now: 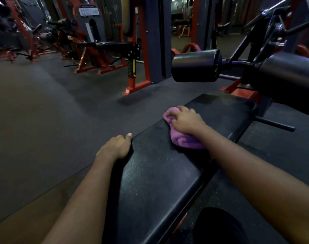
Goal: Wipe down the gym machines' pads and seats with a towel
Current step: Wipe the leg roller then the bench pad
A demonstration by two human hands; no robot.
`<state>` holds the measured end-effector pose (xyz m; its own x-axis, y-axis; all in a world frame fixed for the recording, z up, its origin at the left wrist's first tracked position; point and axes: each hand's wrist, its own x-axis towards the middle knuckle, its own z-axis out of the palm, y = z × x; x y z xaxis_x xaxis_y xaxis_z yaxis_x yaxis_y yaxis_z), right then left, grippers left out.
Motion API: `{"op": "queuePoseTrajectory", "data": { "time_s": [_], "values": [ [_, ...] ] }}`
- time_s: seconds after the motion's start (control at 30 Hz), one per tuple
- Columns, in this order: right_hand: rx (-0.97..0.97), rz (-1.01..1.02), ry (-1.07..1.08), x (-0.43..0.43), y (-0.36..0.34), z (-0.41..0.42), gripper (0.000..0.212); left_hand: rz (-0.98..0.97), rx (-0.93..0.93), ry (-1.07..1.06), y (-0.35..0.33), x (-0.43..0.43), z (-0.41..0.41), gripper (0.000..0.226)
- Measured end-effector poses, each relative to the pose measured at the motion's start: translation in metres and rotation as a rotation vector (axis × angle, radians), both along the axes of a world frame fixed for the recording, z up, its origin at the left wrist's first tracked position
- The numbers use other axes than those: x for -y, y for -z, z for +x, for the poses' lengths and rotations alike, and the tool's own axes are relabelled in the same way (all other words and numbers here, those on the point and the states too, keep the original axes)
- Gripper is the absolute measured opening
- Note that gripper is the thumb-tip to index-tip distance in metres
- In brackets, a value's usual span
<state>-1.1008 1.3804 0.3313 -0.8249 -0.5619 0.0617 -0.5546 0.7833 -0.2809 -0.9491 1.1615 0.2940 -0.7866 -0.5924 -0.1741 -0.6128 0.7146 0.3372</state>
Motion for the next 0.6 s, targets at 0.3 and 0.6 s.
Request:
{"op": "queuePoseTrajectory", "data": {
  "time_s": [0.3, 0.6],
  "values": [
    [-0.011, -0.028, -0.456, -0.016, 0.014, 0.039, 0.050, -0.026, 0.006, -0.011, 0.004, 0.003, -0.002, 0.072],
    [-0.008, 0.046, -0.179, 0.043, -0.002, -0.025, 0.034, -0.014, -0.004, -0.032, 0.003, -0.001, -0.001, 0.070]
  ]
}}
